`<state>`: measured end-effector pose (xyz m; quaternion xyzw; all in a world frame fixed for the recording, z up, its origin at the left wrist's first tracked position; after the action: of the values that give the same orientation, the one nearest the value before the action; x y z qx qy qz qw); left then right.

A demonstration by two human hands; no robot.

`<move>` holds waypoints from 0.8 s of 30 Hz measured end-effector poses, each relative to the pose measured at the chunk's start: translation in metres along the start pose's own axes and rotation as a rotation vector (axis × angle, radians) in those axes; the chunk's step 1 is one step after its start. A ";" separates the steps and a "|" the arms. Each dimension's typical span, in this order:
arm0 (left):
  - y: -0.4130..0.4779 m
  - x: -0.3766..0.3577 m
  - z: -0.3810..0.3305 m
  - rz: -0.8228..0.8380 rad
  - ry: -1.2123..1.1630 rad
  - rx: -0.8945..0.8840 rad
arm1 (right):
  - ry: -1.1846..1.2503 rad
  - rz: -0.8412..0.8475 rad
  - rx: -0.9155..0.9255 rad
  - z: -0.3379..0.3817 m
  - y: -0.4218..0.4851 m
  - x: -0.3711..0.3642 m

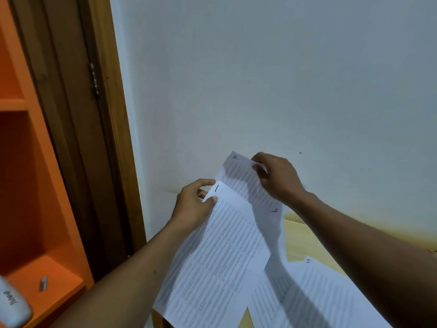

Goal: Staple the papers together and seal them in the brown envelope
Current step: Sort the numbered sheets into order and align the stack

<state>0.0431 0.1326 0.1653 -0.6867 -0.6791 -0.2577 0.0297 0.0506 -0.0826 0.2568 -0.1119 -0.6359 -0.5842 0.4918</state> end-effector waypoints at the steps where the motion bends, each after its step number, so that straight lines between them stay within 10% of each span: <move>1: 0.000 -0.003 -0.006 0.004 0.000 -0.011 | 0.000 -0.049 -0.013 -0.003 -0.002 0.012; 14: 0.010 -0.029 -0.081 0.030 0.018 -0.171 | 0.164 -0.454 -0.122 -0.035 -0.031 0.117; 24: 0.009 -0.034 -0.131 -0.051 0.147 -0.311 | 0.680 -0.075 -0.291 -0.078 -0.042 0.079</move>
<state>0.0121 0.0491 0.2683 -0.6450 -0.6442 -0.4096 -0.0338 0.0209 -0.1958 0.2769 0.0432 -0.3501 -0.6898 0.6322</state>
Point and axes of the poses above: each hand's wrist, its own y-axis towards the middle knuckle, its own x-axis out of the back of the hand, z = x × y, the point moved 10 cm from there along y, towards the middle knuckle, and after that the axes turned 9 degrees about z, right-handed, at the moved point
